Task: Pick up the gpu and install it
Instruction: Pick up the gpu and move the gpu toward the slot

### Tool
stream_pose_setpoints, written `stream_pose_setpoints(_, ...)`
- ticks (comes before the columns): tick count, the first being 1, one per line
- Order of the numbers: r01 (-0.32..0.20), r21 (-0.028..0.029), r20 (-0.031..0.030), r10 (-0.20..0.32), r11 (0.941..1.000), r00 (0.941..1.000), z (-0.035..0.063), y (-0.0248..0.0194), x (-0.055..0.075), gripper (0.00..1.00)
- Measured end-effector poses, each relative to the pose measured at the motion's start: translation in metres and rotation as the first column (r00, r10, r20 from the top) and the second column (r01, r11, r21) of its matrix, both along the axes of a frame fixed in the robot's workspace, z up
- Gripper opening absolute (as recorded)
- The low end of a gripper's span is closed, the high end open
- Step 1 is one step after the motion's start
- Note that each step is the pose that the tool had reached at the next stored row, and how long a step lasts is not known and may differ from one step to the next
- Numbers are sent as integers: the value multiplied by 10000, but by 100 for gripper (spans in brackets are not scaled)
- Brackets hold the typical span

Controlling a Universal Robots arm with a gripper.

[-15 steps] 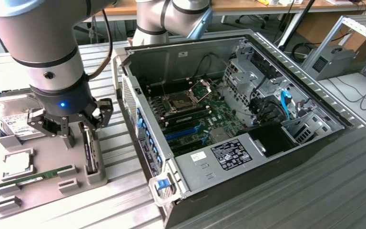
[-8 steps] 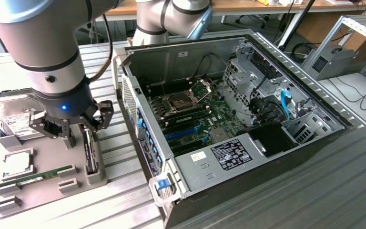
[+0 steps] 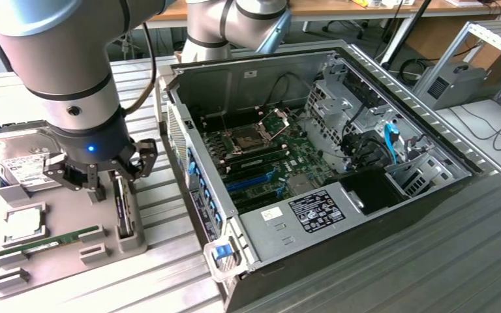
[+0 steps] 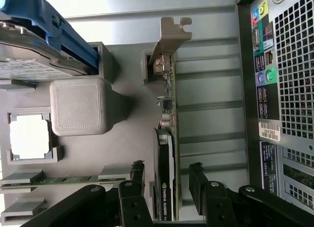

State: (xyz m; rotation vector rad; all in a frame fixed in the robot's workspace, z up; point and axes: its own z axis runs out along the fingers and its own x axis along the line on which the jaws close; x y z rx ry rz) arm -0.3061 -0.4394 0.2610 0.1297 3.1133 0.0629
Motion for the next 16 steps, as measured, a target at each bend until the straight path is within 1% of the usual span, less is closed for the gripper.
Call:
stream_pose_setpoints(3, 13, 0, -7, -13, 10000, 10000, -41, 0, 0, 49)
stream_pose_setpoints(6, 38, 0, -30, -38, 10000, 10000, -84, 0, 0, 49)
stream_pose_setpoints(16, 151, -1, -143, -151, 9999, 9998, -208, 0, 0, 49)
